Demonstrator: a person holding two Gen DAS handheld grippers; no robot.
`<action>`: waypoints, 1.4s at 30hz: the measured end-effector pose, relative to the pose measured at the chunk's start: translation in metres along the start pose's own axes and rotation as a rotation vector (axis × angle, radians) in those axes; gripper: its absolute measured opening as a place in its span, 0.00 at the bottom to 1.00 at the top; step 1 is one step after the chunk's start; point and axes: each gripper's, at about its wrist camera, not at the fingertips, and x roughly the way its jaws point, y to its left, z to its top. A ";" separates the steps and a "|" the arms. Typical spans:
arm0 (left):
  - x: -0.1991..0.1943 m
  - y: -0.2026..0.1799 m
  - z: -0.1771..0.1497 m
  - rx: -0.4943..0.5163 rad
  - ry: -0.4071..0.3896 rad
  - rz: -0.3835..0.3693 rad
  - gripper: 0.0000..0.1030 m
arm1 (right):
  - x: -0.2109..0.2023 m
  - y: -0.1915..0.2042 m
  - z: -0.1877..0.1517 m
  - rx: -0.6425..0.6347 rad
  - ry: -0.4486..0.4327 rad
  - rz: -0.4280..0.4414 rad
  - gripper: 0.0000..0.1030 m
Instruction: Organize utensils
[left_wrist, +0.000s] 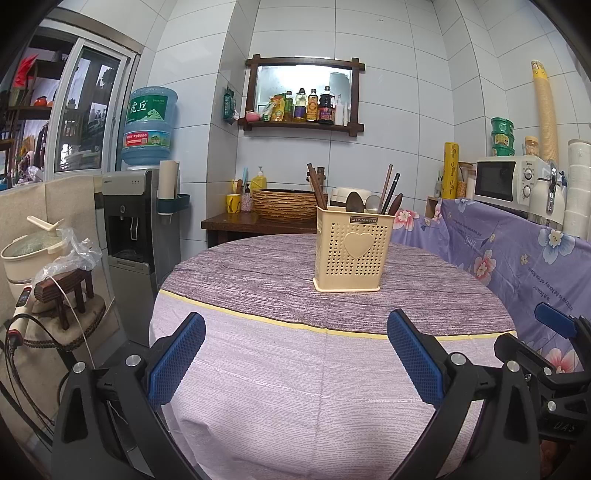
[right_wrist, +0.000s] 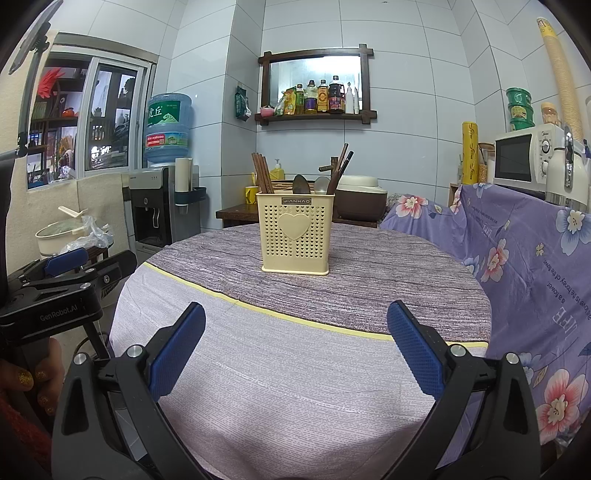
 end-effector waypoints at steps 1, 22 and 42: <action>0.000 0.000 0.000 0.000 0.000 -0.001 0.95 | 0.000 0.000 0.000 0.000 0.000 0.000 0.94; 0.000 0.000 -0.001 0.001 0.000 -0.001 0.95 | 0.000 0.001 -0.001 0.000 0.003 0.001 0.94; 0.001 -0.001 -0.002 0.003 0.002 -0.004 0.95 | 0.002 0.002 -0.004 0.001 0.008 0.001 0.94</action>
